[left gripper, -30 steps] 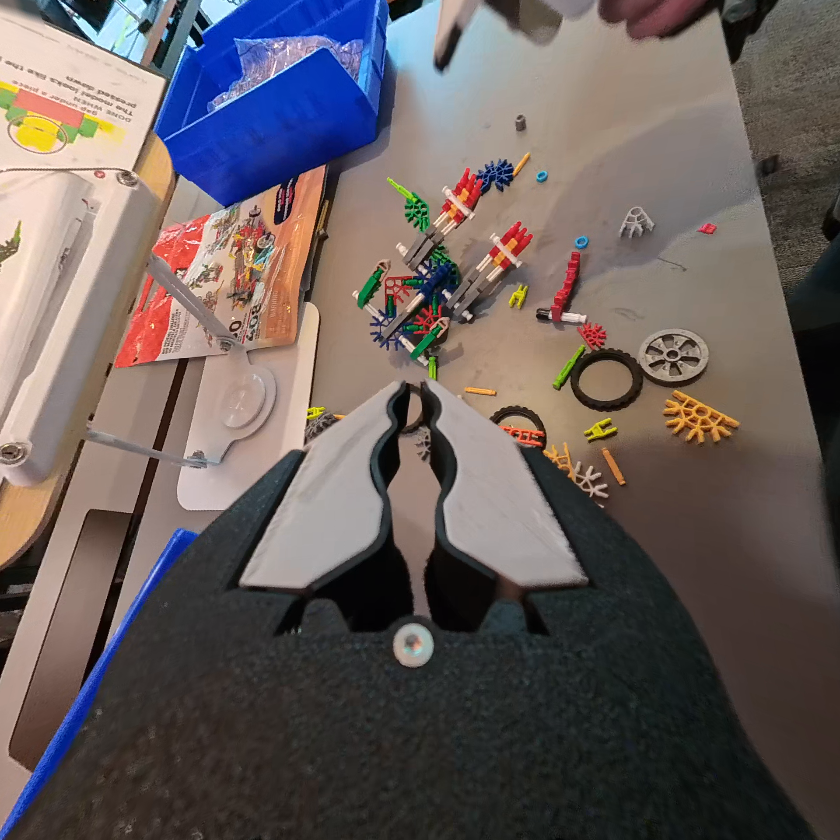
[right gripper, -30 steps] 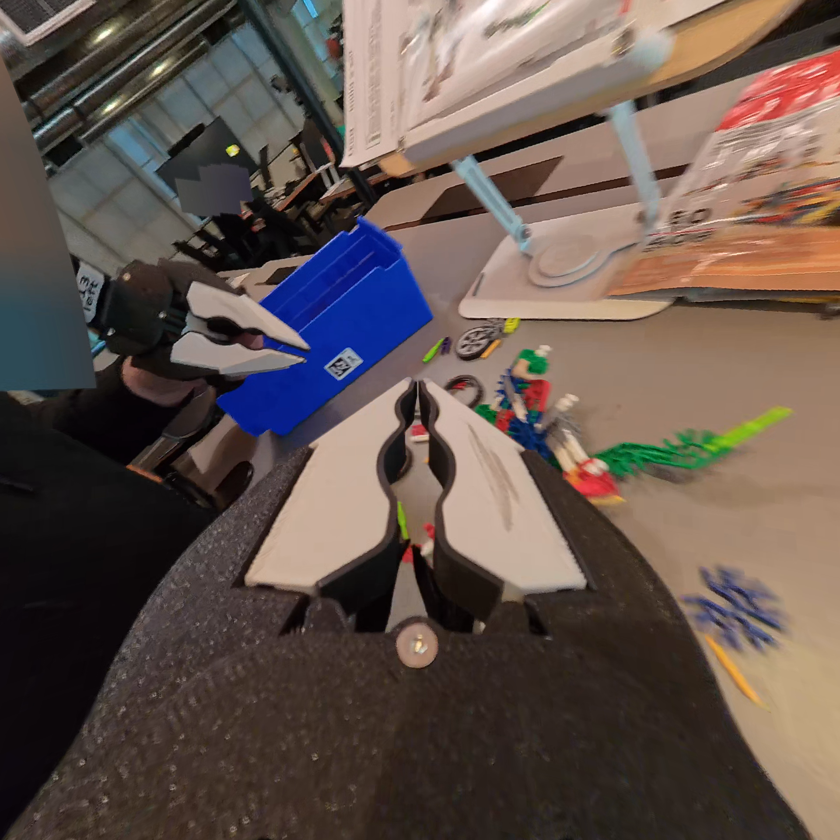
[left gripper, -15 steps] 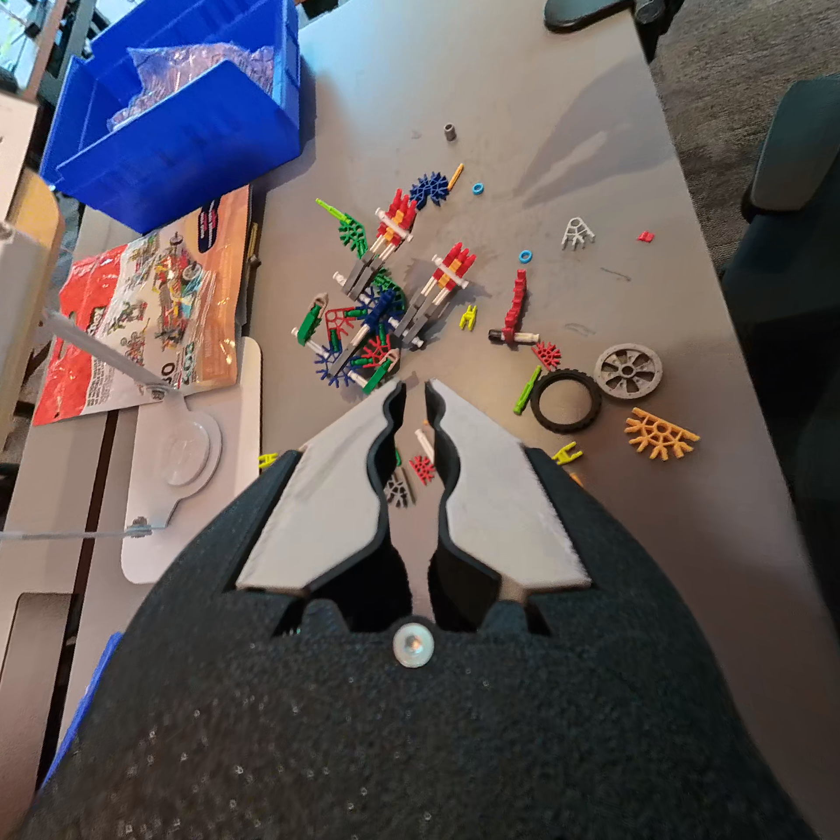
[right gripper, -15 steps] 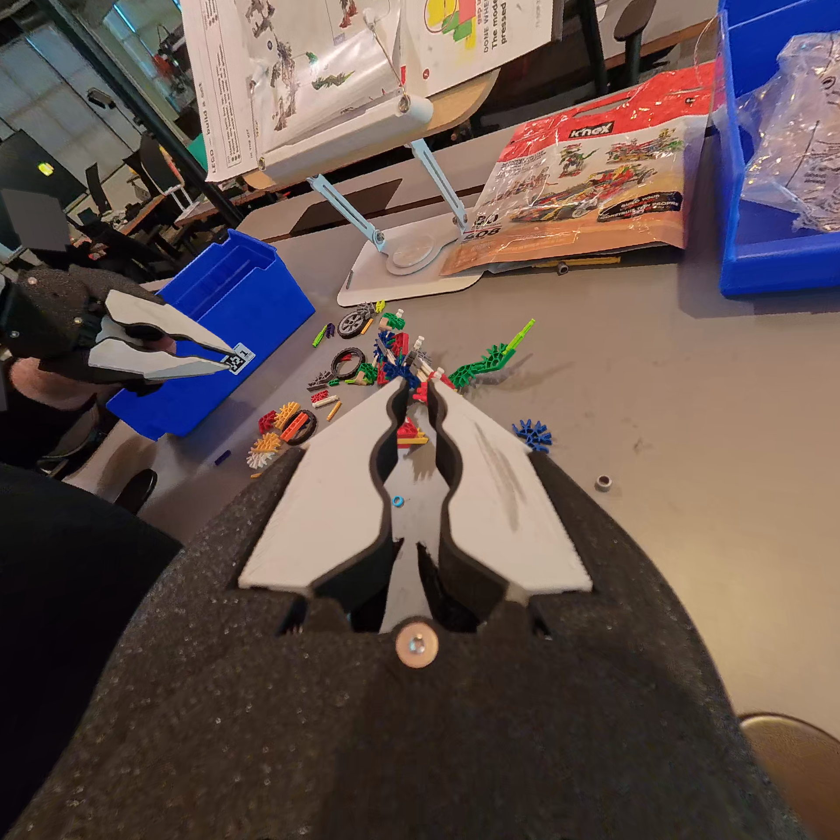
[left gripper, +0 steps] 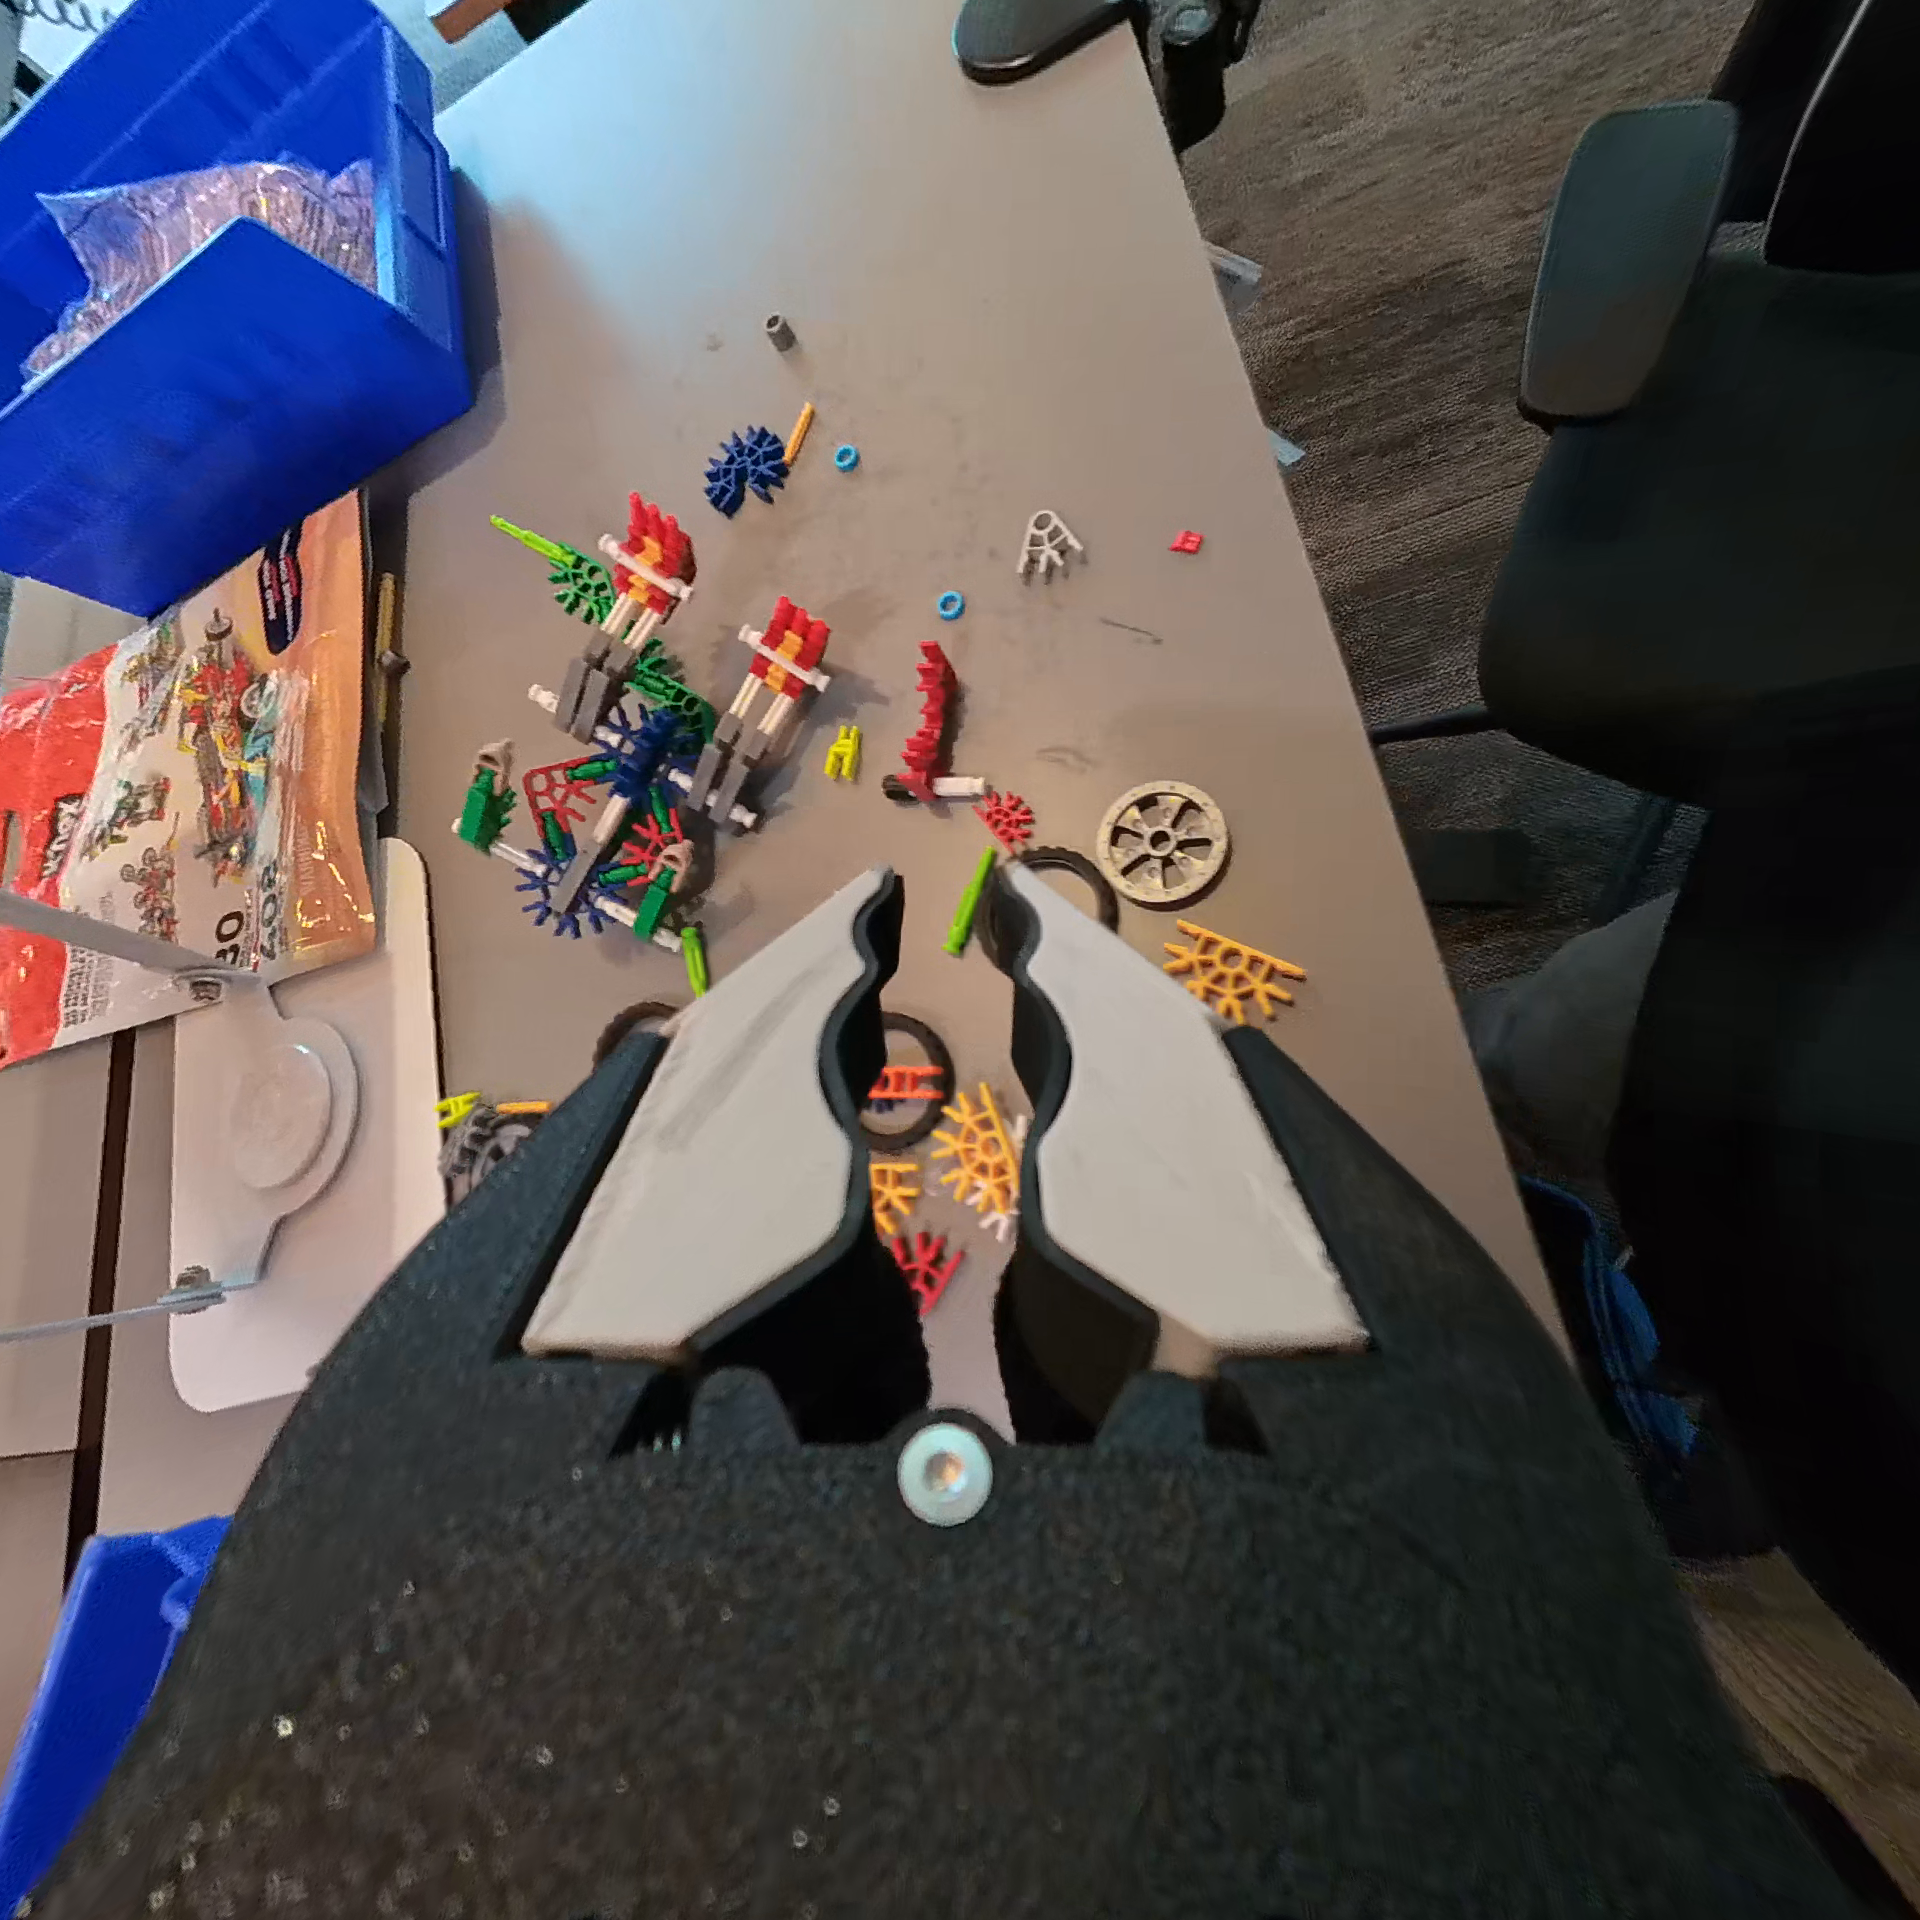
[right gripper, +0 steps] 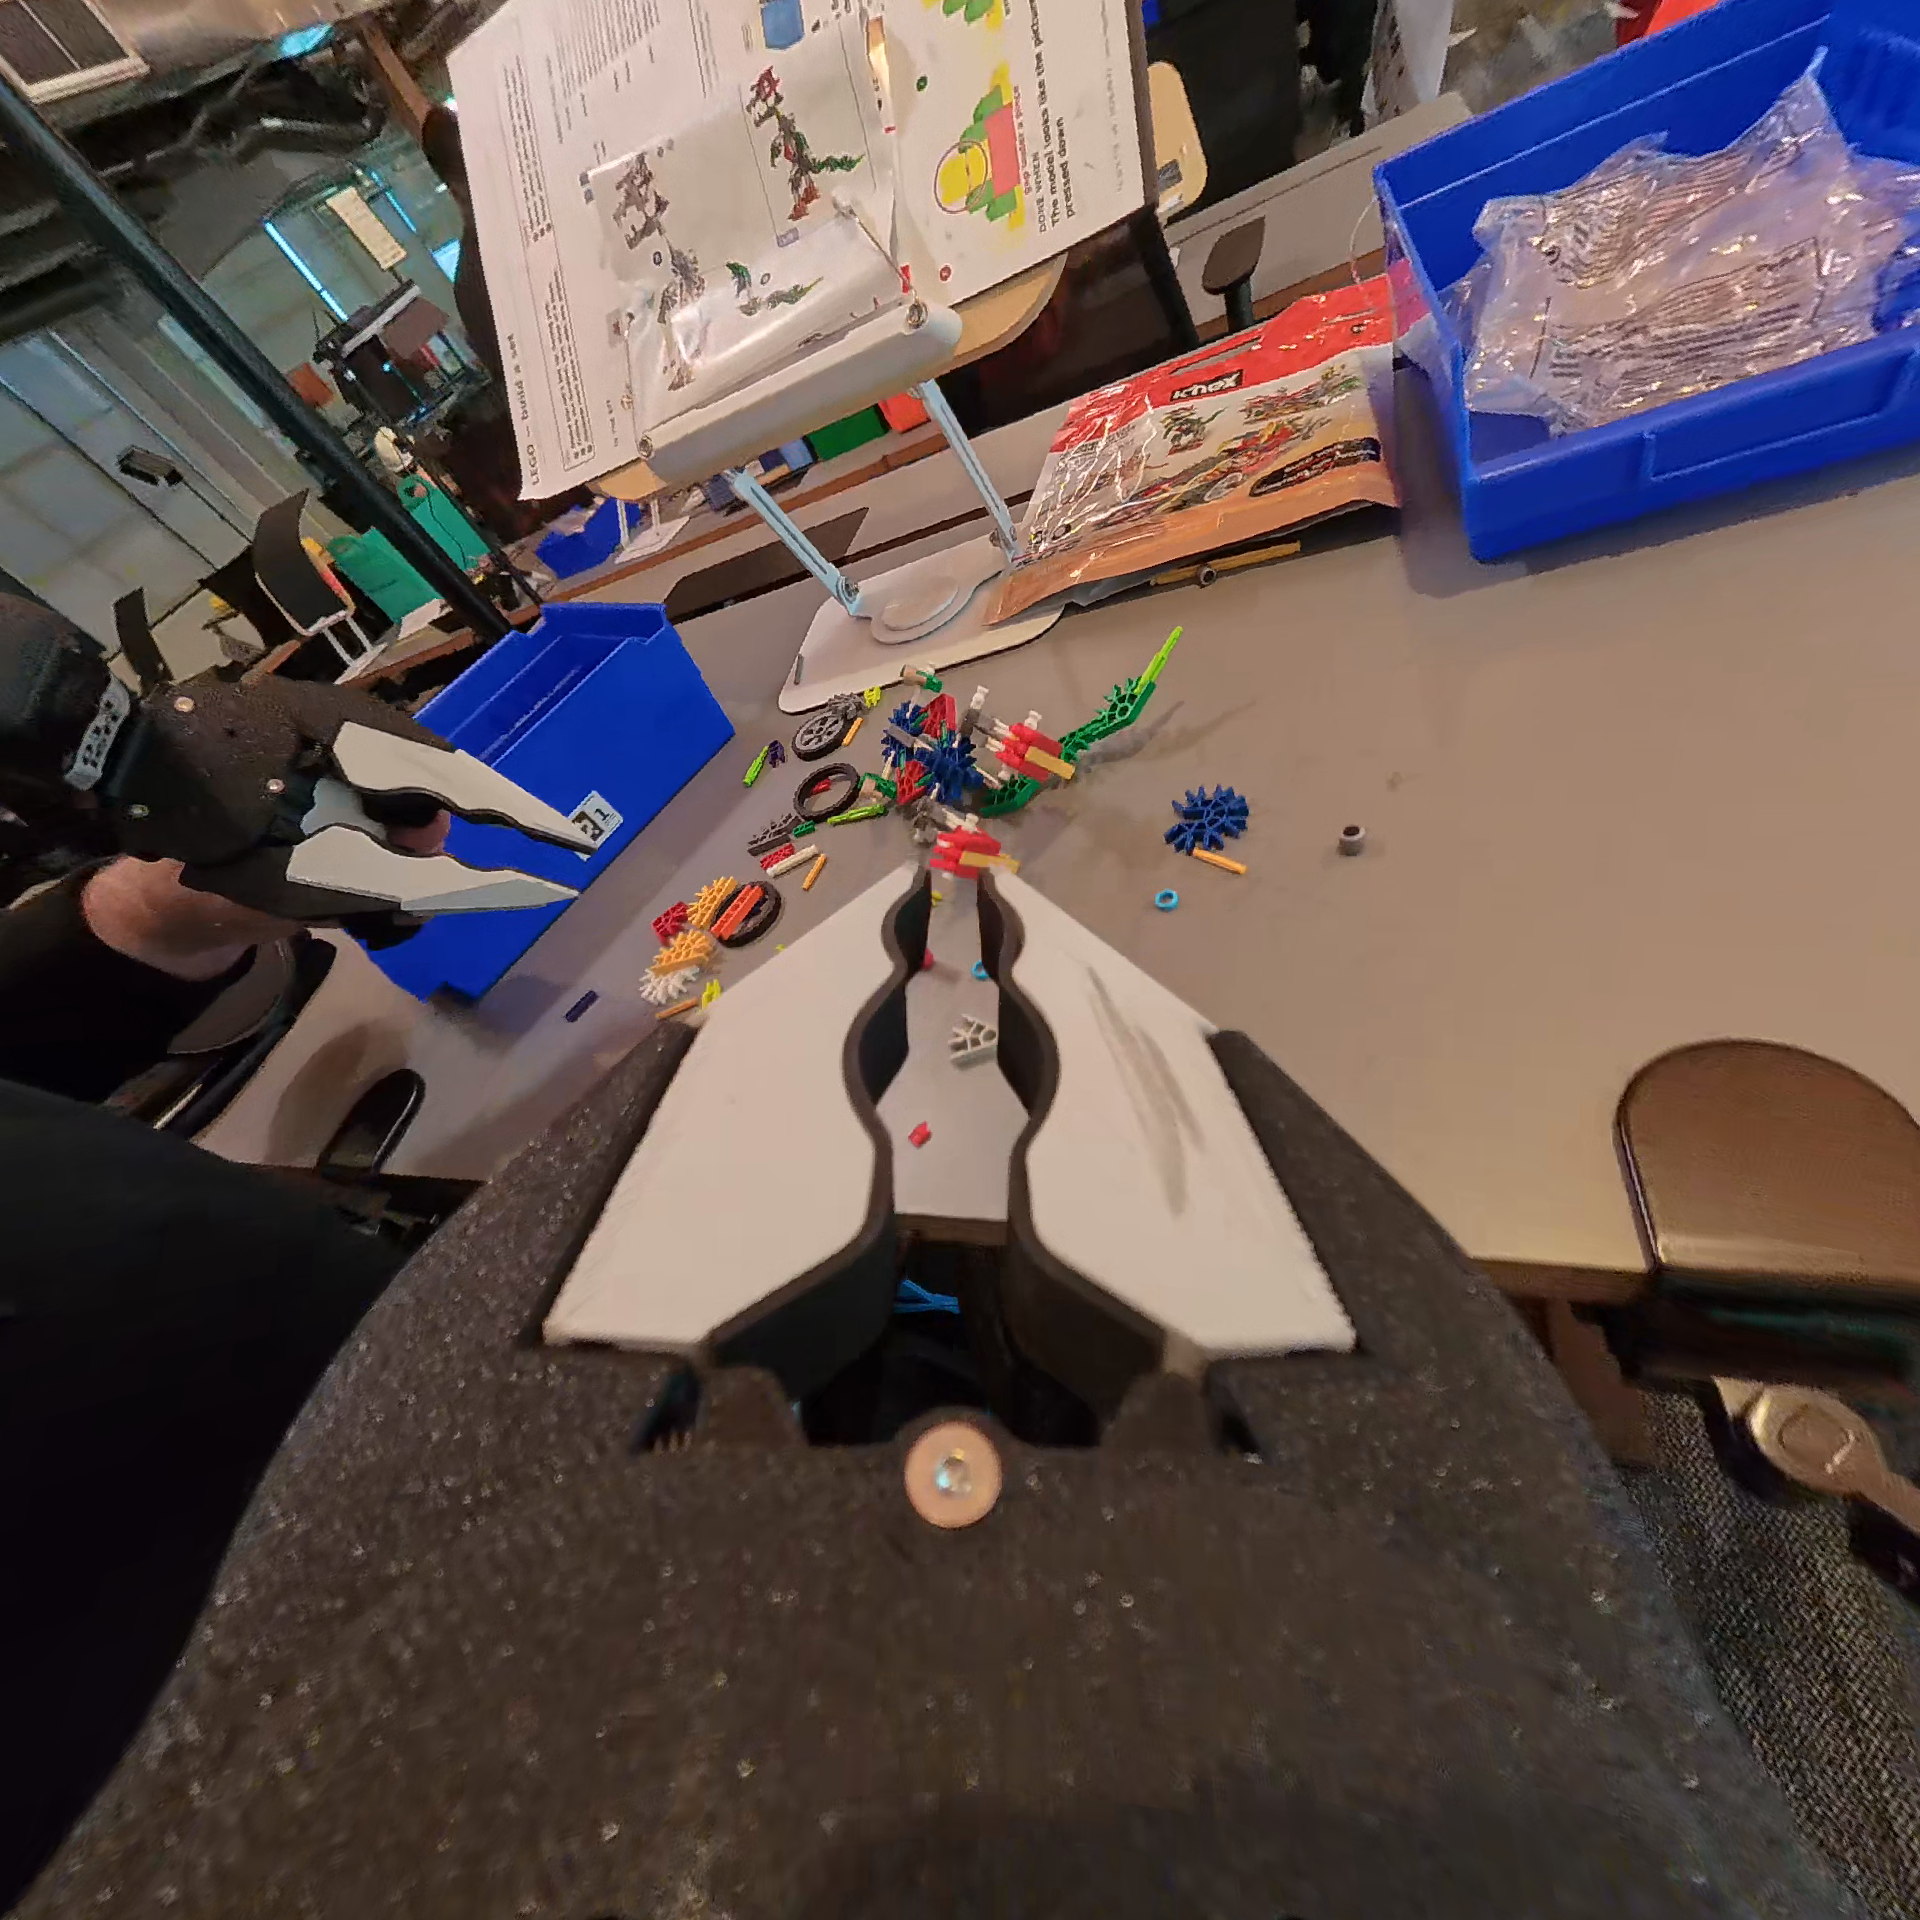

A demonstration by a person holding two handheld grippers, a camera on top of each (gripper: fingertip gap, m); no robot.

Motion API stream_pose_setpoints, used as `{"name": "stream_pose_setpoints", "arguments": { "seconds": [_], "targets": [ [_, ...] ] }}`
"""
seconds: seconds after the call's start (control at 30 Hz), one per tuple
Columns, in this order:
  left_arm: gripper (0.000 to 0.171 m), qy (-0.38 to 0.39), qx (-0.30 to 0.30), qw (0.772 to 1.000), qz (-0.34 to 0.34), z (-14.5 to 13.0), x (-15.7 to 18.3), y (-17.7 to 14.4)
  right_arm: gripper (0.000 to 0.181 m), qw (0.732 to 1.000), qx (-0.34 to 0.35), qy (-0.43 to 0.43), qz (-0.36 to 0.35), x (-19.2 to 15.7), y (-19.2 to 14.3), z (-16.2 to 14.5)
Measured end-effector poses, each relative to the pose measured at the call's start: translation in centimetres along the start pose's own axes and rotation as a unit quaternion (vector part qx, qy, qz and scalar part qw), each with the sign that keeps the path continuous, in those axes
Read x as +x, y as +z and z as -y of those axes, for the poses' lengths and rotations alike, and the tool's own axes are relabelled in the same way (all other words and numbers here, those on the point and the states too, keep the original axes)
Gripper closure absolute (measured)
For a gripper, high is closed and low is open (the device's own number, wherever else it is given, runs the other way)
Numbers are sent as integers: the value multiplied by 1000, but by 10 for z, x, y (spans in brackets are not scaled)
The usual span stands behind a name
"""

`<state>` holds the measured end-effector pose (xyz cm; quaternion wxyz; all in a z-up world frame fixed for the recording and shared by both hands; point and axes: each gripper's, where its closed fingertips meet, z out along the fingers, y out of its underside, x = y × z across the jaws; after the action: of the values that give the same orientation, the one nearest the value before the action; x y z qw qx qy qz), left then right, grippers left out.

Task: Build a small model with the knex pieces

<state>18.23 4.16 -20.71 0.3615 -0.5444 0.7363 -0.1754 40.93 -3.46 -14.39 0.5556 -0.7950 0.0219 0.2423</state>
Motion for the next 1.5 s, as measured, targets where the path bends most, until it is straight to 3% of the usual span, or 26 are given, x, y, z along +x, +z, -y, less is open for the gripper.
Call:
{"name": "stream_pose_setpoints", "arguments": {
  "seconds": [0.23, 0.43, 0.6, 0.73, 0.97, 1.07, 1.2, 1.37, 1.5],
  "targets": [
    [152, -7, -17, 1000, 2, -1, 27, -4, 172, 1000, 25, 6, -2, -14, -30, -11],
    [147, -28, -23, 999, 7, -2, 43, -3, 168, 1000, 9, -19, -12, -20, -25, -24],
    [138, -58, -29, 998, 14, -7, 48, 5, 161, 997, -42, -69, -6, -29, 11, -45],
    [121, -112, -16, 993, 19, -7, 43, 16, 154, 989, -77, -128, -3, -31, 52, -59],
    [111, -165, -24, 985, 38, -18, 20, 40, 148, 982, -111, -155, 1, -2, 122, -73],
    [113, -186, -15, 982, 31, -15, 10, 48, 148, 983, -124, -133, 37, 2, 138, -77],
    [123, -208, 31, 978, -1, 13, -2, 61, 148, 981, -134, -101, 96, -6, 150, -77],
    [138, -195, 55, 979, -15, 34, -6, 77, 145, 972, -133, -109, 163, -41, 156, -72],
    [153, -232, 97, 967, -45, 52, 1, 71, 145, 972, -110, -119, 170, -64, 156, -65]
  ]
}}
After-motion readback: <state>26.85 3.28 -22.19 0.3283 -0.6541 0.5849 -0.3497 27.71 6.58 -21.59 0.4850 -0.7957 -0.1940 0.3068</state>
